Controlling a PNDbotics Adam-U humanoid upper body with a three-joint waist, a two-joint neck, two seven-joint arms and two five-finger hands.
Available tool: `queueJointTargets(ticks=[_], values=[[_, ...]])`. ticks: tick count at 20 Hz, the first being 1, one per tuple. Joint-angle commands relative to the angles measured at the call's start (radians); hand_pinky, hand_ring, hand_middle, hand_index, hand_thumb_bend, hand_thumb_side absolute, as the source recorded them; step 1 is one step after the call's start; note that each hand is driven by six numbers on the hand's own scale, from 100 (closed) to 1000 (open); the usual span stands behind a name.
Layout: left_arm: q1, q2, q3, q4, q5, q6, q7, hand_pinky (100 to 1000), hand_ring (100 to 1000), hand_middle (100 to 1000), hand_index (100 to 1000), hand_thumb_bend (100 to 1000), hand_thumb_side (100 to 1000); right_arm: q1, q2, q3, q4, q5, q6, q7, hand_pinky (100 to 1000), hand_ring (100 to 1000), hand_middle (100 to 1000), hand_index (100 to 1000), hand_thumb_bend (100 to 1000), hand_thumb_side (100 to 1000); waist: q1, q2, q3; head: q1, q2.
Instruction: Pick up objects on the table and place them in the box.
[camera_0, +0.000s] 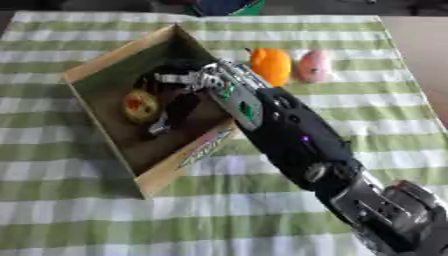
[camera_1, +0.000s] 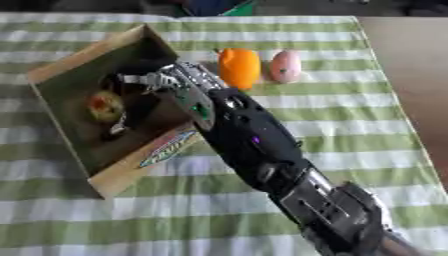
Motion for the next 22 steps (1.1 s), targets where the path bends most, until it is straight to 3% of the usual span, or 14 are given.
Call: queueJointTargets(ticks=[1,7,12,17,22], values=[[-0.004,0.004,0.005,-0.017,0.001,0.003,0.001,567,696,678,778,100,988,-0.027,-0.011,-0.041,-0.049,0.009,-0.006,-0.006,771,812,768,970,636,629,0.006,-0.022,-0.003,0.010,-0.001],[-0.001,0.003,0.007,-0.017,-0.002,0.005,0.003,567,697,679,778,100,988,-0.035,-0.050,-0.117,-0.141,-0.062,0.019,-0.001,773,791,736,966,624,666,0.008,-0.022,-0.010,0.022,0.002],[0.002,0.003,0.007,-0.017,-0.005,0.007,0.003,568,697,680,778,100,988,-0.033,-0.096,-0.144,-0.242,-0.128,0.052,-0.003,769,776,708,958,594,697,0.011,-0.022,-0.018,0.021,0.003],[0.006,0.005,0.012,-0.017,-0.009,0.007,0.007,568,698,681,778,100,987,-0.023,-0.190,-0.172,-0.328,-0.195,0.098,-0.022,767,777,705,954,550,705,0.015,-0.024,-0.034,0.020,0.003],[0.008,0.006,0.013,-0.017,-0.013,0.008,0.009,568,699,682,778,100,986,-0.005,-0.299,-0.203,-0.330,-0.251,0.160,-0.055,767,782,710,951,547,696,0.018,-0.025,-0.044,0.030,-0.001]])
